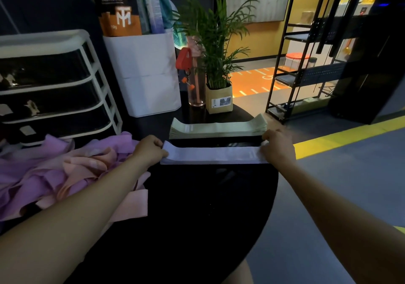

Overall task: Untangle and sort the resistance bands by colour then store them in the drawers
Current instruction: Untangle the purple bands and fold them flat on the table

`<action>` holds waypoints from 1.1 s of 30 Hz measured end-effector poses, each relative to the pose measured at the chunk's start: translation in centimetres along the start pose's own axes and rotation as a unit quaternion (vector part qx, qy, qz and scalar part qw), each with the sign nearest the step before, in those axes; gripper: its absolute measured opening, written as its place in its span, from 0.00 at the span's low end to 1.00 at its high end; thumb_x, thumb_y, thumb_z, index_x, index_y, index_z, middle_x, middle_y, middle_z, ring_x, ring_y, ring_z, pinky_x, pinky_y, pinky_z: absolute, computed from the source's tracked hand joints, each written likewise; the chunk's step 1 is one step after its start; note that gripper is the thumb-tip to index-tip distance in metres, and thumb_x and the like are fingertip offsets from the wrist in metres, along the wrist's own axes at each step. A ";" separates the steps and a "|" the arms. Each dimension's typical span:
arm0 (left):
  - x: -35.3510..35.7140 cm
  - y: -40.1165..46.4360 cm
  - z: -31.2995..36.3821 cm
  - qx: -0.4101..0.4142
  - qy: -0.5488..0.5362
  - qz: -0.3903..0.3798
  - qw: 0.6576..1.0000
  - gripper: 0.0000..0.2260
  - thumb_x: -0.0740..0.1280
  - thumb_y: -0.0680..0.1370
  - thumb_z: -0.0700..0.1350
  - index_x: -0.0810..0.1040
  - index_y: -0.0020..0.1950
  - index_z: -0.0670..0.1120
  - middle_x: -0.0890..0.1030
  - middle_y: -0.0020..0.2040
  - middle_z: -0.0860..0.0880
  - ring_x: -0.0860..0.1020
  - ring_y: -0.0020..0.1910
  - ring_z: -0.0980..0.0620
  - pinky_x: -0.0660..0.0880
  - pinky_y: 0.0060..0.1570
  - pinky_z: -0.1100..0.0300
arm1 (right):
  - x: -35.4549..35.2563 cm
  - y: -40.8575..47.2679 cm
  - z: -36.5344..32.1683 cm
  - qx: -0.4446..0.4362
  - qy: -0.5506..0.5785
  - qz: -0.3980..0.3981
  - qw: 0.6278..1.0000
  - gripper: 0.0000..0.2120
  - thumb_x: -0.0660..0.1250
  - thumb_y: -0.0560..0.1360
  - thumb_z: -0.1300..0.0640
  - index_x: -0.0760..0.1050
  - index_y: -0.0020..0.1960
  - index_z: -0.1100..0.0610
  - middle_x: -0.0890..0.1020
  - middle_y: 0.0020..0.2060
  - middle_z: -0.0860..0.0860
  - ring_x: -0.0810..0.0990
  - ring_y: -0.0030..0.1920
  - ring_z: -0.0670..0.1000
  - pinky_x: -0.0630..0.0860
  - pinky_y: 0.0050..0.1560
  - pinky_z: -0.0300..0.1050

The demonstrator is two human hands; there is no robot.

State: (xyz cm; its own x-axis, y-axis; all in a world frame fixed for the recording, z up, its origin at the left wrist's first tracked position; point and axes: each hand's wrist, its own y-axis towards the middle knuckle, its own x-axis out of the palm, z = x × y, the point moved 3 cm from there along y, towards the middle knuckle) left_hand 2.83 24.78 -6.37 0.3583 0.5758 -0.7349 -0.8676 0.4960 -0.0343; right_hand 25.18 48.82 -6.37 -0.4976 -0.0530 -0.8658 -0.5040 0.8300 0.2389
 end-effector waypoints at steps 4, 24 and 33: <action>-0.6 0.3 0.3 0.051 0.021 -0.041 0.998 0.27 0.77 0.65 0.36 0.71 0.61 0.39 0.75 0.56 0.41 0.73 0.48 0.49 0.71 0.49 0.59 | 0.1 -0.5 -2.8 -0.112 -0.047 0.015 0.993 0.12 0.65 0.74 0.62 0.77 0.56 0.59 0.73 0.58 0.59 0.66 0.61 0.62 0.66 0.58 0.51; 1.2 1.7 -1.6 0.130 0.126 -0.117 0.976 0.33 0.78 0.65 0.42 0.70 0.68 0.48 0.74 0.64 0.47 0.73 0.60 0.49 0.69 0.62 0.58 | 5.9 -2.1 -10.0 -0.230 -0.003 -0.284 0.931 0.33 0.73 0.68 0.46 0.66 0.70 0.51 0.68 0.67 0.51 0.64 0.68 0.55 0.62 0.68 0.60; -1.2 -0.1 0.8 0.221 0.007 -0.056 0.974 0.24 0.73 0.69 0.36 0.74 0.64 0.45 0.75 0.63 0.47 0.74 0.63 0.50 0.68 0.60 0.63 | 4.3 -3.2 -12.5 -0.263 0.018 -0.232 0.936 0.28 0.71 0.72 0.50 0.68 0.69 0.54 0.70 0.64 0.55 0.71 0.64 0.57 0.69 0.64 0.52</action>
State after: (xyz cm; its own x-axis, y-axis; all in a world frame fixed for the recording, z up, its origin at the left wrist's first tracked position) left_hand 2.77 24.51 -4.97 0.4341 0.4945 -0.7530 -0.5887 0.7884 0.1784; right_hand 15.84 39.04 -5.40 -0.1566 -0.3666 -0.9171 -0.9450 0.3255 0.0313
